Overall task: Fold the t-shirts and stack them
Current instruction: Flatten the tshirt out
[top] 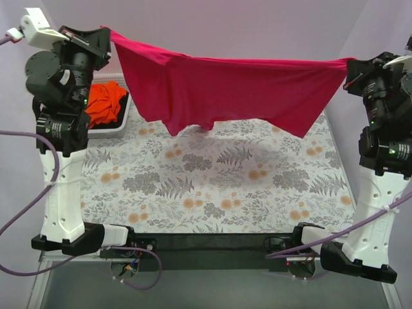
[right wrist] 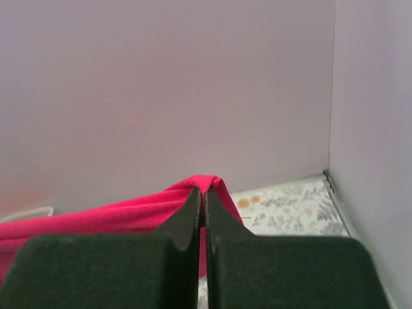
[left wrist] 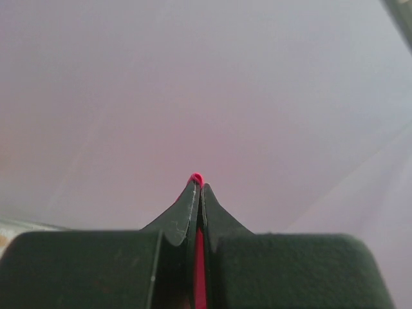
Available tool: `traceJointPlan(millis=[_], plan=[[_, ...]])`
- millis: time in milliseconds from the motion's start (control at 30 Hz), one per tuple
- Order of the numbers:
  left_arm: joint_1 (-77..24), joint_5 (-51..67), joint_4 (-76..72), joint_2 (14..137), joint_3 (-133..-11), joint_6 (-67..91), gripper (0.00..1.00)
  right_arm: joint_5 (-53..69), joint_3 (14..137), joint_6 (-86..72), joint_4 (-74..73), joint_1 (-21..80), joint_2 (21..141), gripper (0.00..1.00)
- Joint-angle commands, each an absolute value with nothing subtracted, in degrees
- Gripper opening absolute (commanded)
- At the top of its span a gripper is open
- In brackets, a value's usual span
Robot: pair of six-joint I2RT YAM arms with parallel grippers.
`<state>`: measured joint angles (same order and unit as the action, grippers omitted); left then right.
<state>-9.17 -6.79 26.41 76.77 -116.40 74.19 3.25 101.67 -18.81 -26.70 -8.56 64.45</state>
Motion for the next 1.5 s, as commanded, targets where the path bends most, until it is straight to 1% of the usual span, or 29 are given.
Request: traceJointPlan(millis=[0,200,300,500,600,700,767,833,933,1033,1133,1167,1200,1267,1300,1367,1400,1433,1467], plan=[[-8.3,-8.4,24.9,75.1,-120.3,71.0,0.0,4.7,104.9,-16.2,-20.7,-9.1,63.8,0.01],[-8.3,-9.0,24.5,77.8,-125.5,67.9,0.0,10.6,105.5,-17.6,-18.6,-9.1,64.9,0.01],[-8.3,-9.8,23.0,81.6,-127.6,66.1,0.0,13.5,105.7,-18.6,-16.8,-9.1,67.2,0.01],[-8.3,-8.4,18.0,92.8,-129.5,66.2,0.0,19.2,107.4,-21.4,-13.3,-9.1,76.2,0.01],[-8.3,-6.9,15.0,98.6,-130.1,66.2,0.0,21.6,108.7,-22.6,-11.3,-9.1,82.6,0.01],[-8.0,-5.9,14.2,104.3,-133.1,66.1,0.0,22.9,110.6,-23.4,-9.7,-9.1,87.4,0.01],[-7.6,-5.3,14.1,106.9,-138.4,67.0,0.0,23.4,113.5,-24.1,-8.9,-9.1,89.3,0.01],[-6.9,-3.5,12.9,108.2,-141.6,68.7,0.0,23.9,115.7,-24.5,-7.7,-9.1,90.9,0.01],[-6.6,-1.2,9.9,105.7,-141.0,69.4,0.0,24.3,118.0,-25.6,-5.2,-9.1,90.6,0.01],[-6.6,-0.1,9.0,102.2,-137.0,68.9,0.0,23.9,114.5,-24.2,-1.9,-9.1,87.0,0.01],[-6.6,-0.1,8.1,95.4,-127.7,68.7,0.0,23.5,106.0,-20.9,1.0,-9.0,81.8,0.01],[-6.6,-0.1,7.9,91.4,-121.4,68.7,0.0,23.6,103.5,-20.0,1.6,-9.1,80.4,0.01],[-6.7,-0.1,7.2,89.4,-117.8,68.7,0.0,23.6,96.9,-17.9,1.9,-9.1,77.5,0.01],[-6.6,-0.1,6.9,82.4,-109.4,69.4,0.0,23.1,89.3,-15.6,3.6,-9.1,74.1,0.01],[-6.6,-0.1,5.9,79.5,-100.5,70.5,0.0,22.5,81.6,-14.8,4.5,-9.1,70.7,0.01],[-6.6,-0.1,5.0,74.5,-90.0,72.1,0.0,22.2,73.2,-12.6,6.2,-9.1,67.4,0.01],[-6.6,-0.1,4.8,69.0,-80.2,74.7,0.0,22.6,69.6,-12.0,6.6,-9.1,64.7,0.01],[-6.6,-0.1,4.9,66.6,-75.4,76.0,0.0,22.8,62.2,-11.7,6.8,-9.1,63.5,0.01],[-6.6,1.8,5.0,63.5,-70.8,77.8,0.0,22.9,59.1,-11.5,6.8,-9.0,62.3,0.01]])
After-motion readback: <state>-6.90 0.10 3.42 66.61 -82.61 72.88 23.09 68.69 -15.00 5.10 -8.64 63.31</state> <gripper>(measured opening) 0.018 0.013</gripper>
